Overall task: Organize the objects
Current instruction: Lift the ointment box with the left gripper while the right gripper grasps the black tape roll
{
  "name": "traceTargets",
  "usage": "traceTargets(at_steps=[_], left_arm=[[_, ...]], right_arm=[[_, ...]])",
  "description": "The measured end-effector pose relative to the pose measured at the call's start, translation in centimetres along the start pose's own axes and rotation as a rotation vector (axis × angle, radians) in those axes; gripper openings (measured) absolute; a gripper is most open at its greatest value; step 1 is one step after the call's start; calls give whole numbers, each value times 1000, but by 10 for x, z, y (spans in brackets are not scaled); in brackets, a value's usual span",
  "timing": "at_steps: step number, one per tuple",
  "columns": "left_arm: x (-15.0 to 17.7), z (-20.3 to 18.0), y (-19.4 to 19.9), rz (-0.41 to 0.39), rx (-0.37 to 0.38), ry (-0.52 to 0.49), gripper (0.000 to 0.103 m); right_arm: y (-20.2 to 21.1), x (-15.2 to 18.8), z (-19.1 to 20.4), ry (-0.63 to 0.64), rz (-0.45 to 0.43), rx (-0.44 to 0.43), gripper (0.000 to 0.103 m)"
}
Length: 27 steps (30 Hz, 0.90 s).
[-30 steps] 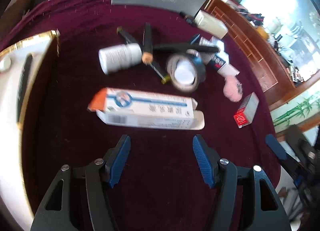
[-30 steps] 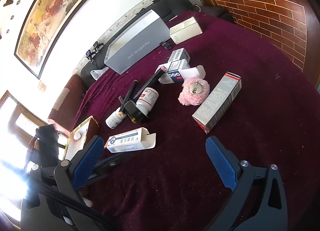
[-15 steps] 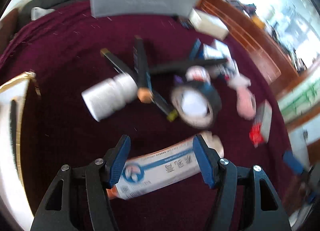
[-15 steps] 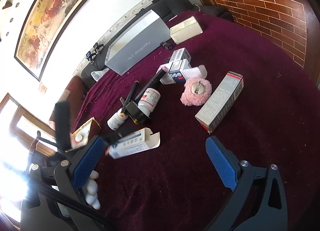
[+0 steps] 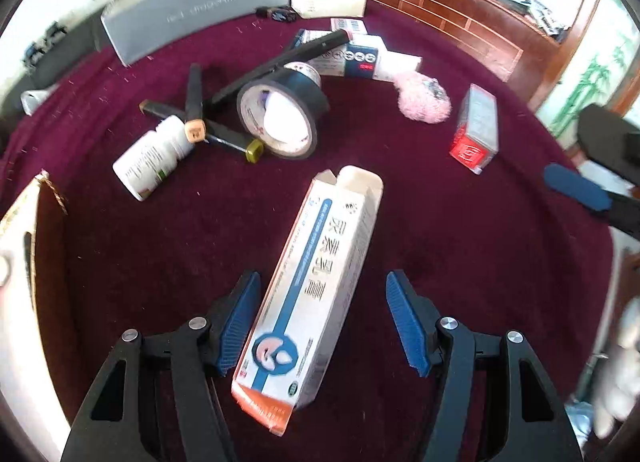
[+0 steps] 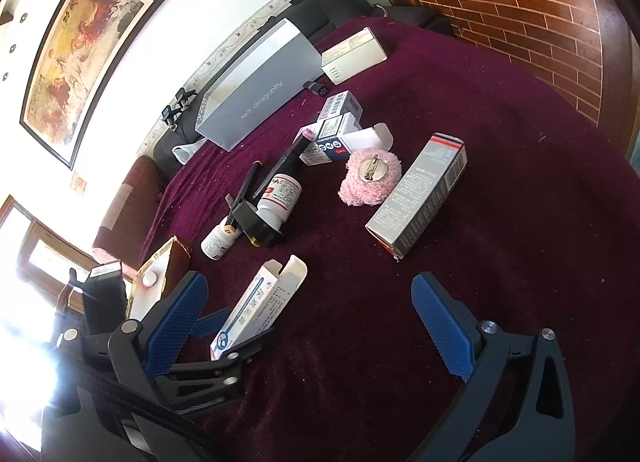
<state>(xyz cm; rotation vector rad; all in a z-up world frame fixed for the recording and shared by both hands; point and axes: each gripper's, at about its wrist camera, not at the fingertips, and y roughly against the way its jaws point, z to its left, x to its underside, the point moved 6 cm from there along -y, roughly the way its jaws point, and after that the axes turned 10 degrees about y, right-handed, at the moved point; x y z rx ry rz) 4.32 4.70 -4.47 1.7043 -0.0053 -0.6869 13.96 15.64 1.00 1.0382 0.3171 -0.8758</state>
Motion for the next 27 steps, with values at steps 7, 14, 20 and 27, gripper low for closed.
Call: traceTargets(at_steps=[7, 14, 20, 27], left_arm=[[7, 5, 6, -87, -25, 54, 43], [18, 48, 28, -72, 70, 234, 19], [34, 77, 60, -100, 138, 341, 19], [43, 95, 86, -144, 176, 367, 19]], right_arm=[[4, -6, 5, 39, 3, 20, 103], [-23, -9, 28, 161, 81, 52, 103], [-65, -25, 65, 371, 122, 143, 102], [-126, -34, 84, 520, 204, 229, 83]])
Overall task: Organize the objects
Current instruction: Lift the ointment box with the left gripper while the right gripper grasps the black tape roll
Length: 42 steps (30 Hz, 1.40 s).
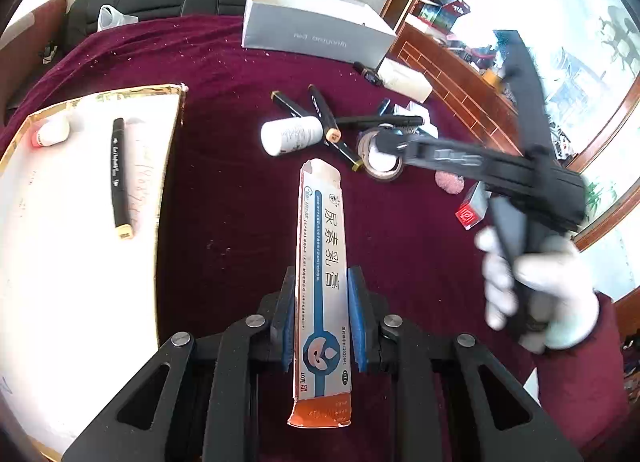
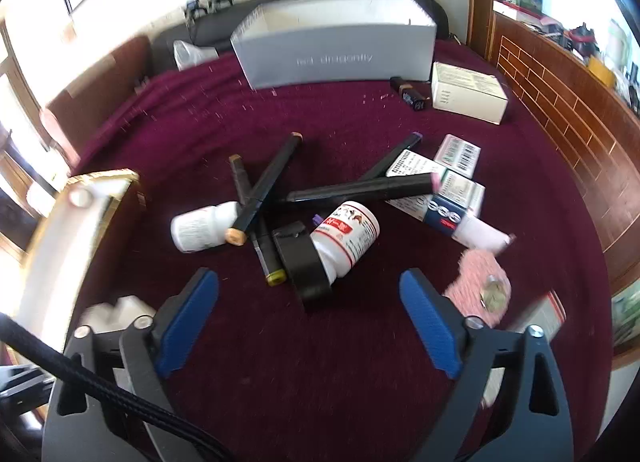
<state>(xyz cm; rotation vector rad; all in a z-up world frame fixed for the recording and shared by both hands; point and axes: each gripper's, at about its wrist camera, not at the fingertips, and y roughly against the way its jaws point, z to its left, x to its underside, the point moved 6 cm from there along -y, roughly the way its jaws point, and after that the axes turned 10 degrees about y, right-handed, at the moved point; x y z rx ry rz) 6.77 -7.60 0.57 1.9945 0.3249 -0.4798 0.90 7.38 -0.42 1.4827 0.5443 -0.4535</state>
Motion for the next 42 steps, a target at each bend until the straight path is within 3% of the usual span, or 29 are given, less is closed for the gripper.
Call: traceTargets(at_steps=[1, 2, 4, 7, 18, 26, 33, 42], left_arm=[[-1, 1, 2, -3, 5, 1, 19], [-1, 3, 5, -7, 8, -2, 19], [-2, 5, 8, -18, 11, -4, 19], [-4, 9, 13, -33, 25, 3, 19], [-1, 30, 40, -86, 36, 46, 19], [-24, 81, 83, -184, -57, 96, 19], [-71, 137, 93, -238, -212, 104, 19], [-100, 196, 23, -98, -299, 194, 19]], right_arm=[[-5, 0, 0, 5, 12, 8, 64], [-11, 0, 0, 6, 30, 6, 39], [-20, 3, -3, -15, 64, 8, 29], [-14, 8, -6, -71, 37, -31, 16], [53, 7, 26, -88, -72, -97, 16], [80, -10, 83, -35, -94, -229, 16], [64, -41, 150, 6, -64, -359, 16], [-13, -61, 213, 20, 71, -385, 16]])
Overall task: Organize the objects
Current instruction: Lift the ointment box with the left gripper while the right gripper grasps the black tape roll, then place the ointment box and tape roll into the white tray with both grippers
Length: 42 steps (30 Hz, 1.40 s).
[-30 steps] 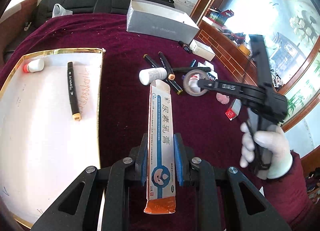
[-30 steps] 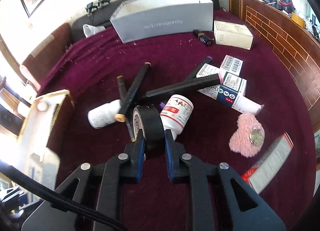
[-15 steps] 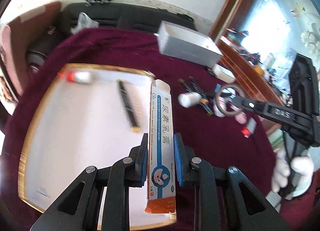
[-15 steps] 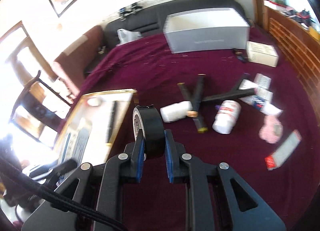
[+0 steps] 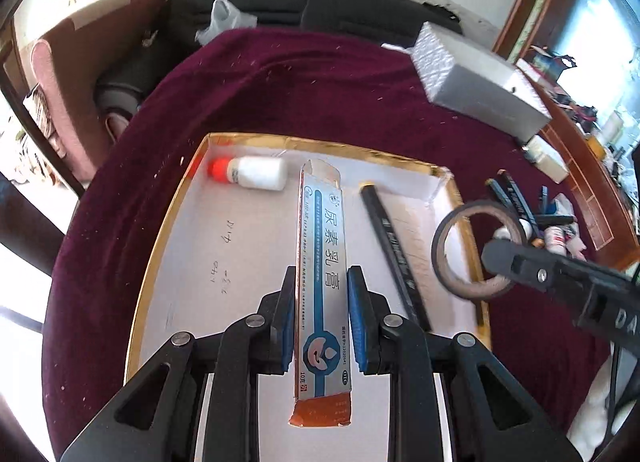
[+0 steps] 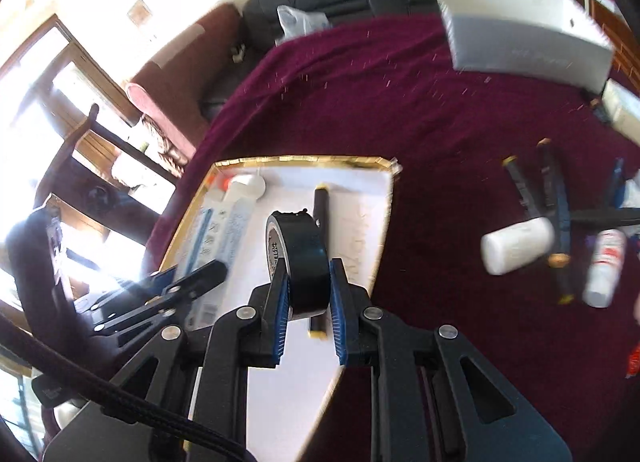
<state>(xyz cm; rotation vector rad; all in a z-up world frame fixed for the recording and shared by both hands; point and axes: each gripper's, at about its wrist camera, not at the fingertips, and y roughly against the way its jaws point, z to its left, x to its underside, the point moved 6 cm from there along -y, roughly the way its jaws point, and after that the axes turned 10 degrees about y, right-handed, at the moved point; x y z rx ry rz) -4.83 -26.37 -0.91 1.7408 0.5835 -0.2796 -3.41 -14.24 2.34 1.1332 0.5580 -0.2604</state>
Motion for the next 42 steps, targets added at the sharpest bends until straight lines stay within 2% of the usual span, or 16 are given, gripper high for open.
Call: traceTargets(at_steps=[6, 12, 20, 30, 34, 38, 42], left_arm=[[-3, 15, -29, 42, -29, 23, 19], [-5, 19, -41, 55, -45, 26, 19], [-7, 16, -42, 44, -65, 4, 19], [-11, 25, -21, -31, -108, 11, 24], [-11, 26, -15, -46, -100, 13, 24], [-12, 23, -9, -57, -90, 14, 24], [-11, 21, 0, -69, -79, 14, 25]], right_arm=[[-47, -2, 3, -23, 80, -30, 16], [-76, -5, 2, -44, 116, -48, 16], [-83, -13, 1, -42, 119, -35, 16], [-91, -9, 5, -4, 134, -21, 16], [-91, -9, 7, -5, 120, -23, 18], [-89, -8, 10, -11, 113, -40, 25], [-82, -7, 14, -15, 95, -60, 25]])
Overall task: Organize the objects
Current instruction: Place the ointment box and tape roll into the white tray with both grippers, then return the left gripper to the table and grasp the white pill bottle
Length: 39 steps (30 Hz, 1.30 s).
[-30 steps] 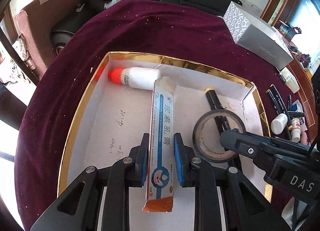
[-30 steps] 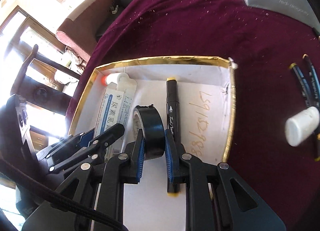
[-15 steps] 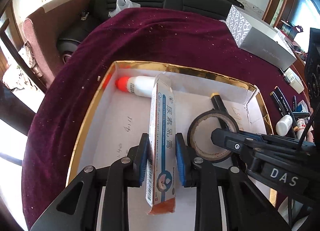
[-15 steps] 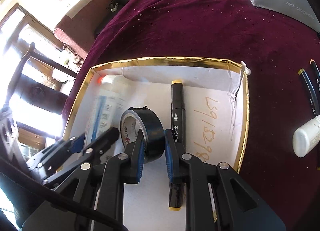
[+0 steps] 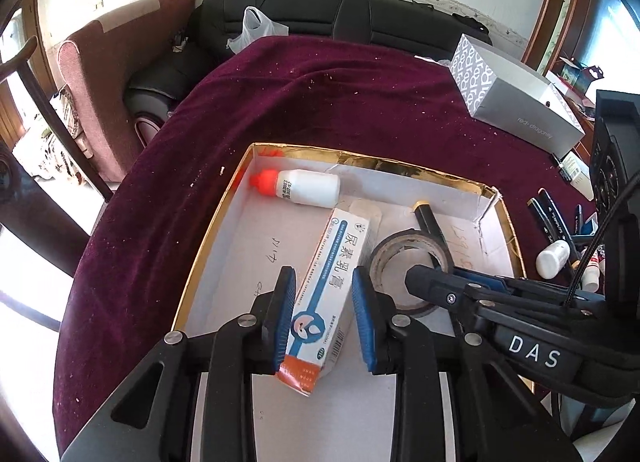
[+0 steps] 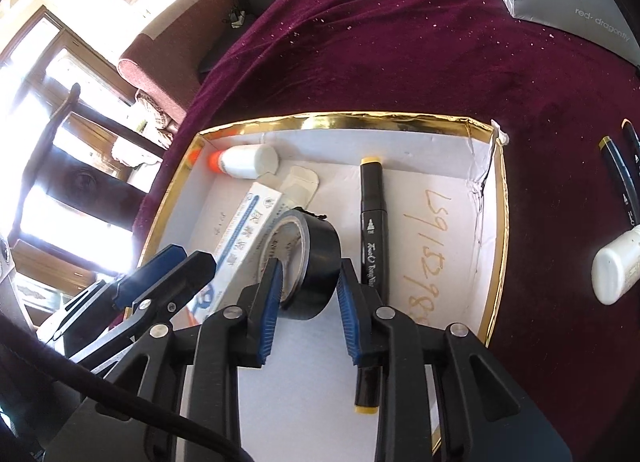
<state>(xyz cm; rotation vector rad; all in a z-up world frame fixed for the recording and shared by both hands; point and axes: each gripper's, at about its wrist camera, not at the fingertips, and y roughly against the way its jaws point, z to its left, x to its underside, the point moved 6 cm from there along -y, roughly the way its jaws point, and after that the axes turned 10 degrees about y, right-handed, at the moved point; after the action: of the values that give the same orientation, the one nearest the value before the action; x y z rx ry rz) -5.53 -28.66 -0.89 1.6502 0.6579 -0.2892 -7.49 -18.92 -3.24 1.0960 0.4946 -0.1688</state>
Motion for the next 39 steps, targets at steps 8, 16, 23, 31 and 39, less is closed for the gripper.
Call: traceTargets(at_steps=[8, 16, 23, 31, 39], left_arm=[[7, -5, 30, -29, 35, 2, 35], [24, -37, 83, -127, 54, -79, 36], [39, -80, 124, -221, 75, -176, 44], [56, -131, 139, -245, 101, -271, 44], [71, -185, 117, -207, 87, -367, 44]], right_arm=[[45, 12, 5, 0, -77, -33, 35], [128, 41, -13, 24, -213, 53, 56], [207, 72, -68, -2, -285, 233, 66], [305, 93, -133, -30, -369, 571, 82], [302, 126, -195, -168, -370, 536, 82]])
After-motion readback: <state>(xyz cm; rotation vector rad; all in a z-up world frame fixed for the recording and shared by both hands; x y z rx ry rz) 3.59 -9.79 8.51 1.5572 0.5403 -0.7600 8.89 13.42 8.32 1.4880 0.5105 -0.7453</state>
